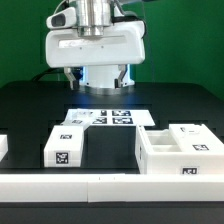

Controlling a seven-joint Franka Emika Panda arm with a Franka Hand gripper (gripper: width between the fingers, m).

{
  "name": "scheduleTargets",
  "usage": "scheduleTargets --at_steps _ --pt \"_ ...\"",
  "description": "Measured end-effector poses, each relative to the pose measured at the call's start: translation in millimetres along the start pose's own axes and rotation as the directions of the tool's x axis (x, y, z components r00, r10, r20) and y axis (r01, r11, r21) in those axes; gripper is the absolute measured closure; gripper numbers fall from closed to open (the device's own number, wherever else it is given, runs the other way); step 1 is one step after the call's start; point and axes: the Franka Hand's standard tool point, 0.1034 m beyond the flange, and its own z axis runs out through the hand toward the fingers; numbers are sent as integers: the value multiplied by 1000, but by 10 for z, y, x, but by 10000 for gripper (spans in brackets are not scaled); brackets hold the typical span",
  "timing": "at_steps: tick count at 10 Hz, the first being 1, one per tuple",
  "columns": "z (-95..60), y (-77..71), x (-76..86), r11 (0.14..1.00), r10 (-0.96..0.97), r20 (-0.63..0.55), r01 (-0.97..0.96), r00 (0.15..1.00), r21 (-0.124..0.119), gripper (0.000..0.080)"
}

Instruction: Assemble cabinet

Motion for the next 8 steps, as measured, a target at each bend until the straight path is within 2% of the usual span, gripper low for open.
scheduleTargets --at_steps 2,3,4,7,8 --pt "-111 -28 -6 990 -105 15 103 994 93 4" --pt "-152 -2 -12 986 -122 16 120 992 116 4" --pt "-162 -2 0 976 -191 10 189 982 109 4" --pt "-157 9 -4 962 -252 9 250 968 114 4" --pt "-156 110 33 951 -282 48 273 958 143 4"
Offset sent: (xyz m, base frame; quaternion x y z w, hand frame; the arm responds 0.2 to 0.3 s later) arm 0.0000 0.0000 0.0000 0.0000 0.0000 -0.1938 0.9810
